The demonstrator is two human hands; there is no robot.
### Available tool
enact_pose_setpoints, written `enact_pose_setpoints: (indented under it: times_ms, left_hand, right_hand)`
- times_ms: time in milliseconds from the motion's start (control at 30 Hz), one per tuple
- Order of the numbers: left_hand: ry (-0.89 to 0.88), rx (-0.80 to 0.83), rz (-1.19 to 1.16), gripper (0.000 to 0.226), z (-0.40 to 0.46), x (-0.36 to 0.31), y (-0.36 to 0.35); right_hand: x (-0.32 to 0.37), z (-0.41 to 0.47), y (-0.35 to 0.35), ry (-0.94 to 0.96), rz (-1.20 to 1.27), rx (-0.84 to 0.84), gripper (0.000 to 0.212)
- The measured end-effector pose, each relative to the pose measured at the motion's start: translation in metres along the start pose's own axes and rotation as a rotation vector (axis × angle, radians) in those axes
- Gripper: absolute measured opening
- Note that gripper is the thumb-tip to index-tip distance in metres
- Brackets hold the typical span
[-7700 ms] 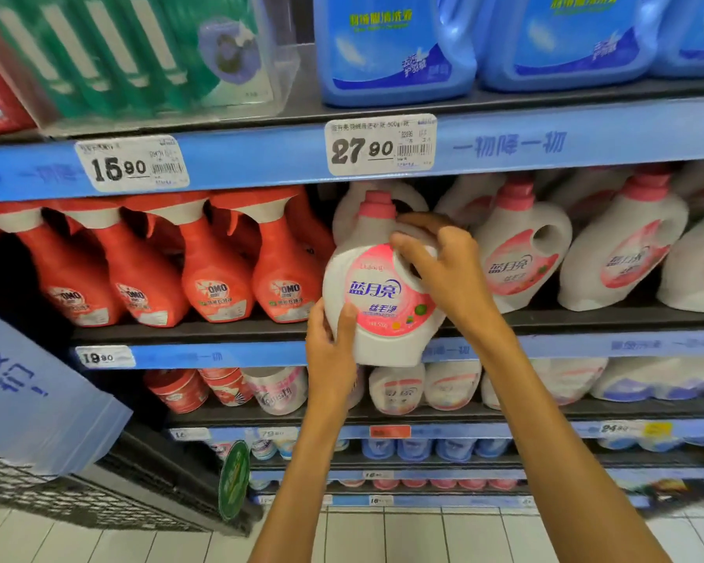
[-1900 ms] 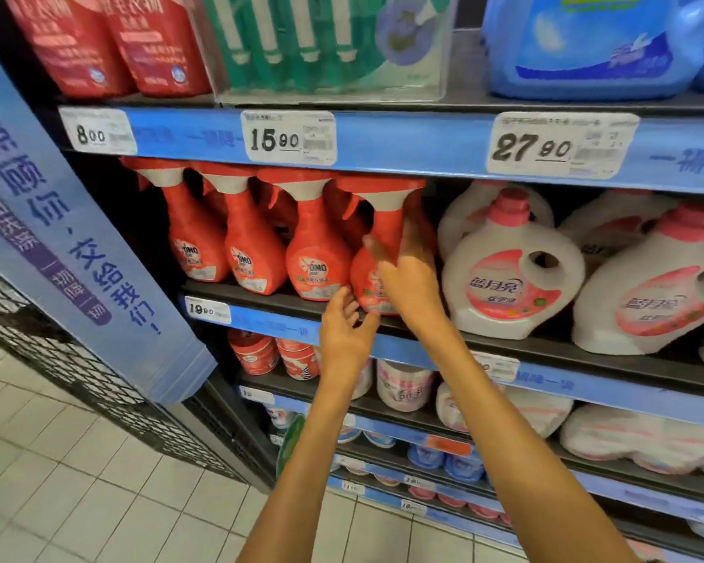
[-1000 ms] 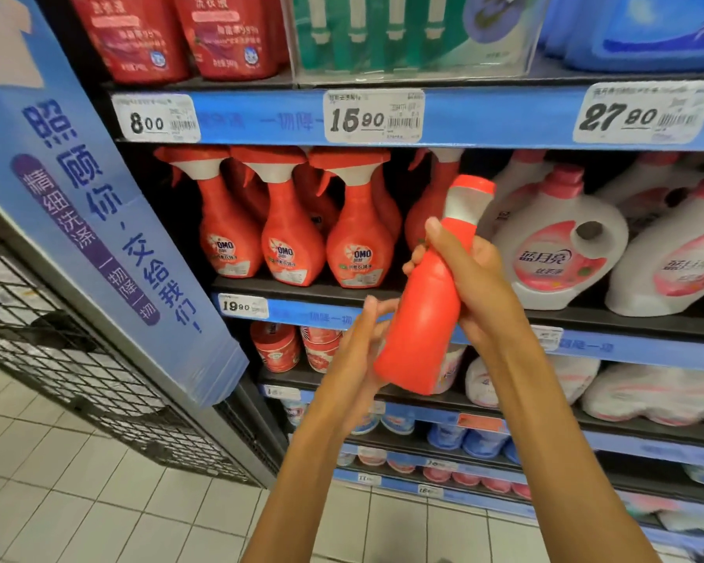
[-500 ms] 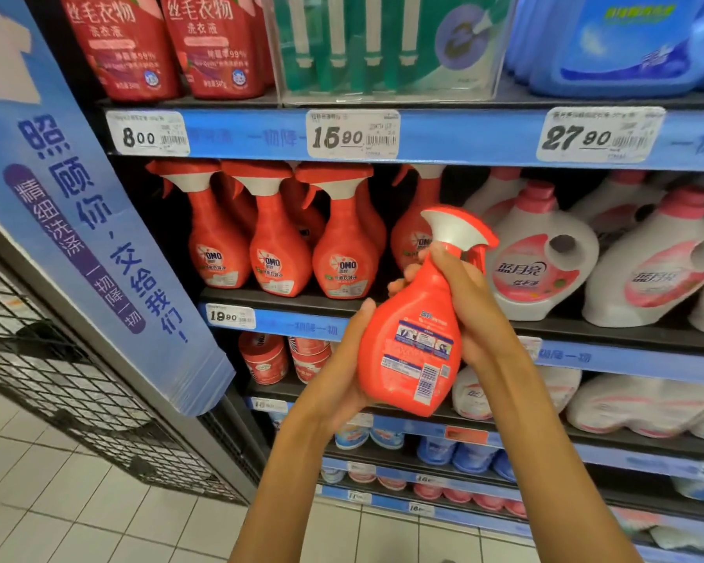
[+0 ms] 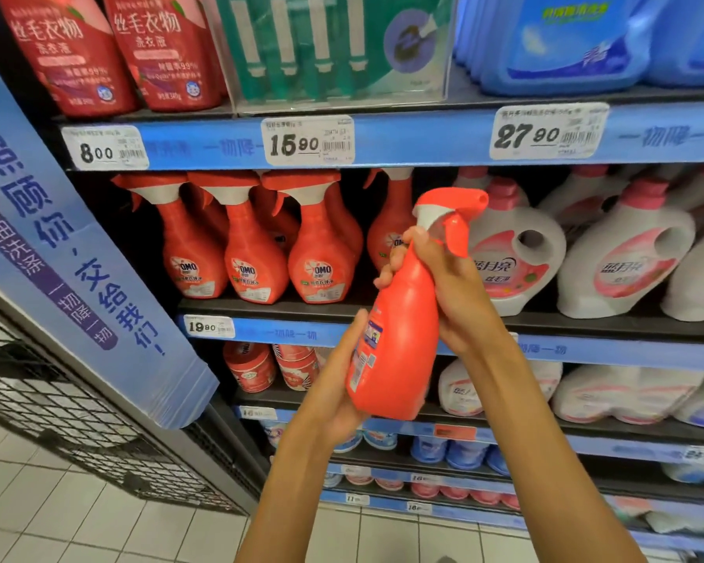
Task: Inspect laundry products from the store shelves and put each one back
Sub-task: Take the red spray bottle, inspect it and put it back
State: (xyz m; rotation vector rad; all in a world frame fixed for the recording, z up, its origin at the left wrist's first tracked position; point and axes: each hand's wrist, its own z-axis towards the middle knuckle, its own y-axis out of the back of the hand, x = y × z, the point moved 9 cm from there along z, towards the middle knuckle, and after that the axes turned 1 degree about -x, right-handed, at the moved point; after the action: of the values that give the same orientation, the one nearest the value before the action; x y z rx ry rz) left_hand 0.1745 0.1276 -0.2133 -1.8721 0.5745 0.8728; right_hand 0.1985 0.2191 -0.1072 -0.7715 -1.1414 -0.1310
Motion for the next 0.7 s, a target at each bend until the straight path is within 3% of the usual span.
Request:
enact_pose_setpoints:
  times_ms: [167, 300, 367, 500, 700]
  left_hand:
    - [-0.17, -0.045, 0.318, 0.061, -0.011, -0.016, -0.004]
    - [-0.174, -0.036, 0.479, 0.073, -0.015, -0.016, -0.01]
    - [-0.128, -0.015, 0.426, 0.066, -0.015, -0.01, -0.012]
    - [-0.057, 0.053, 0.086, 0.052, -0.02, -0.003, -0.019]
    - [-0.022, 0.048, 0.046, 0.056, -0.025, -0.008, -0.024]
  right_hand:
    - [0.003, 0.005, 0.025, -0.027, -0.254, -0.228, 0.02]
    - [-0.003, 0.009, 0.026, -0.123, -0.348, -0.199, 0.025]
    - [-0.007, 0.008, 0.023, -0.186, -0.326, -0.128, 0.023]
    - [-0.023, -0.002, 0.018, -0.33, -0.035, -0.022, 0.017]
    - [-0.04, -0.01, 0.024, -0.432, 0.052, -0.115, 0.025]
